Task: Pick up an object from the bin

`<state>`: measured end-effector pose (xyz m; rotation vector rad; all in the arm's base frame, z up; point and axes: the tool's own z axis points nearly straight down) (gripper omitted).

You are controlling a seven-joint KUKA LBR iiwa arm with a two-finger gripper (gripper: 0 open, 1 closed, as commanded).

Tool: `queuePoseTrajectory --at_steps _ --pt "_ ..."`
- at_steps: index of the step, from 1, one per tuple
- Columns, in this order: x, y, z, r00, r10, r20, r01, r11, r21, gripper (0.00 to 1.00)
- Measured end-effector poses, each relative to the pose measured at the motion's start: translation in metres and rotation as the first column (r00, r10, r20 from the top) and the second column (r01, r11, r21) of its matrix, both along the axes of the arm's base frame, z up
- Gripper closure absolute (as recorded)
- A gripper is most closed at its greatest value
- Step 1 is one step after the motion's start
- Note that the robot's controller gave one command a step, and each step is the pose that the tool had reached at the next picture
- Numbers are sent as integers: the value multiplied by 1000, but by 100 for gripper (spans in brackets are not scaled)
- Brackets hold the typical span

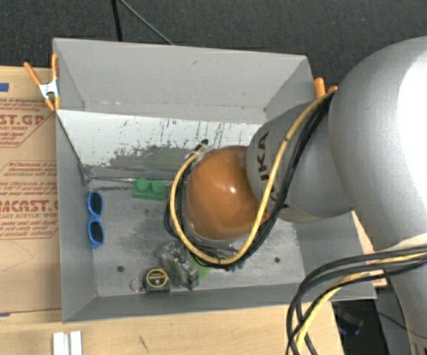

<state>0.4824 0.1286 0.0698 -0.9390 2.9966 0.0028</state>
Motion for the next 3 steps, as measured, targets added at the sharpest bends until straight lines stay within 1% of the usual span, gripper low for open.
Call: queuePoseTrajectory --at_steps 1,2,3 --pt "2 1 1 1000 0 9 0 1000 3 0" --pt "12 -17 0 980 198 0 -198 980 -2 0" --pt "5 -60 -1 898 440 -2 -440 898 -2 0"
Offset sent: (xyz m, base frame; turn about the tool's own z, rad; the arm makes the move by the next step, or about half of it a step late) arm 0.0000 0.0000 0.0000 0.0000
